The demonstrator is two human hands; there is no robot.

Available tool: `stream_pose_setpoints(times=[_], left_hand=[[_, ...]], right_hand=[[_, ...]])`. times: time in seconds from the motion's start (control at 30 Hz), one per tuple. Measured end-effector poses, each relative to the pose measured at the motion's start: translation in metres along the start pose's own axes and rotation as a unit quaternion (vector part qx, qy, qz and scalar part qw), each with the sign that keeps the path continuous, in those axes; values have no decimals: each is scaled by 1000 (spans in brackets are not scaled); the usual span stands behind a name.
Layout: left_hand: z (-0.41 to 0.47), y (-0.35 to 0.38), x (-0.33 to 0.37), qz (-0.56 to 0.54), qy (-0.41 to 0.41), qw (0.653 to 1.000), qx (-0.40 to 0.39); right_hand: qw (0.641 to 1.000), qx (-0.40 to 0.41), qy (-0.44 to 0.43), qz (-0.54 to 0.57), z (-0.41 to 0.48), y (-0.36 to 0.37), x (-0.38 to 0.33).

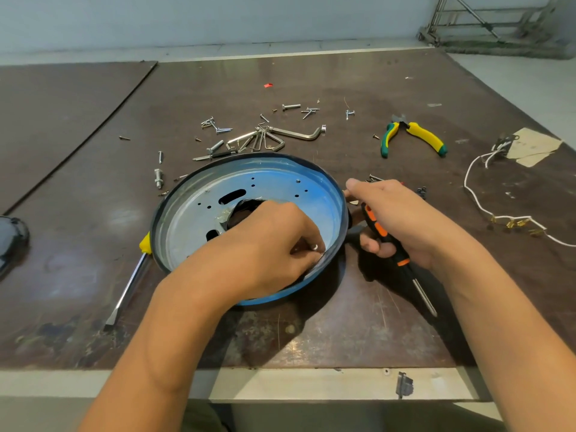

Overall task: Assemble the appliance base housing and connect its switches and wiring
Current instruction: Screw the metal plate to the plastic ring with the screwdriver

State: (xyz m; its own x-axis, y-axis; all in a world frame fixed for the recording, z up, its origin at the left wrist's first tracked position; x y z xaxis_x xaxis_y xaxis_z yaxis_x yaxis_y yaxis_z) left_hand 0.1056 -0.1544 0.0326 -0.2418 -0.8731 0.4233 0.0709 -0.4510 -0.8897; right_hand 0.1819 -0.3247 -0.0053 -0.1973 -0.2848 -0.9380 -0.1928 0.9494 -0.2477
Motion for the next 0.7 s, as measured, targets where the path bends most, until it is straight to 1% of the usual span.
stream_pose_setpoints(times=[0.1, 0.23, 0.33, 0.5, 0.63, 0.7], left_hand=[[-2, -3, -5, -26, -12, 999, -29], [-3, -5, -6, -50, -15, 998, -37], [-4, -8, -8, -82, -33, 996, -34], [-4, -14, -13, -142, -57, 988, -6], [0, -9, -10, -105, -46, 993, 22], [2, -4, -8, -76, -39, 996, 21]], right_hand=[[999, 11, -16, -35, 1, 2, 0], [997, 30, -40, -64, 1, 3, 0], [997, 20, -47, -65, 0, 4, -1], [996, 7, -62, -70, 1, 5, 0], [995, 9, -63, -72, 2, 4, 0], [995, 9, -66, -74, 2, 4, 0]])
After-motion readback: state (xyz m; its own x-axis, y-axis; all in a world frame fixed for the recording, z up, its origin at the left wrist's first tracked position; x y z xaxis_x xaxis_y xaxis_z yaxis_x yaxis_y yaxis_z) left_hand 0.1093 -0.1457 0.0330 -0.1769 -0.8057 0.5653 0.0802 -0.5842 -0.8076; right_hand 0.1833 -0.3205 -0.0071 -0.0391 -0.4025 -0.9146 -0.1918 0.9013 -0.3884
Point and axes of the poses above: each hand's wrist, its own z-axis towards the middle knuckle, its own y-axis out of the palm, x = y × z, the point moved 3 cm from there along z, towards the middle knuckle, and after that the axes turned 15 degrees about x, right-handed, at the moved point
